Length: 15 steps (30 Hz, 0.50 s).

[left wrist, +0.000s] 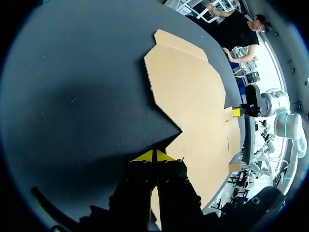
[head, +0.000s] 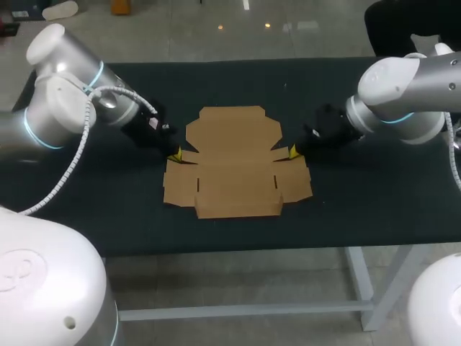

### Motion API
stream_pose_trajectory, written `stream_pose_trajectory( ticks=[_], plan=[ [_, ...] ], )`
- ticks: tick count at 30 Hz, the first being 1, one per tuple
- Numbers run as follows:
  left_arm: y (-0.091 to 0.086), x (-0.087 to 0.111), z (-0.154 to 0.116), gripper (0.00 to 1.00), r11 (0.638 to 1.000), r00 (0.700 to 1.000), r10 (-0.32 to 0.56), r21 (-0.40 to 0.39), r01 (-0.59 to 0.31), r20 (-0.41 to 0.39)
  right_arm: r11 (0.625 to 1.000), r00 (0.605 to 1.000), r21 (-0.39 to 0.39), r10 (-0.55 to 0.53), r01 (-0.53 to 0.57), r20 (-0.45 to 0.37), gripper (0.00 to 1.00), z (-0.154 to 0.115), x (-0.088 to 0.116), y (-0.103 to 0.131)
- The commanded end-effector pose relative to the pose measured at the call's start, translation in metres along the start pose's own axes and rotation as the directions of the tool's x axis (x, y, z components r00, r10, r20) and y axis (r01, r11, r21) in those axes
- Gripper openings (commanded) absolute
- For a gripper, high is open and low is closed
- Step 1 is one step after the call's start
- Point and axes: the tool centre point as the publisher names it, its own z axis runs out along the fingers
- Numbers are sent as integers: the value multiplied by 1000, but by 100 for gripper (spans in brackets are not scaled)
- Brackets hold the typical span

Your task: Assemble the packaging by folding the flat box into shape, placing the metal phone stand inside, and closing the box properly

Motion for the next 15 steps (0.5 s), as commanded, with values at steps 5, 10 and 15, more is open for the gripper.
stream_pose_trajectory(
  ticks=[5,10,15],
  plan=[
    [-1,5,0,0,1000,1000,7,-6,-7,2,1000,1000,-3,-14,14,5,0,-1,4,2],
    [0,6,0,0,1000,1000,11,-6,-11,3,1000,1000,-9,-18,18,10,0,-2,6,2],
    [1,10,-1,0,1000,1000,21,-4,-21,4,1000,1000,-12,-24,24,15,0,-1,8,2]
  ],
)
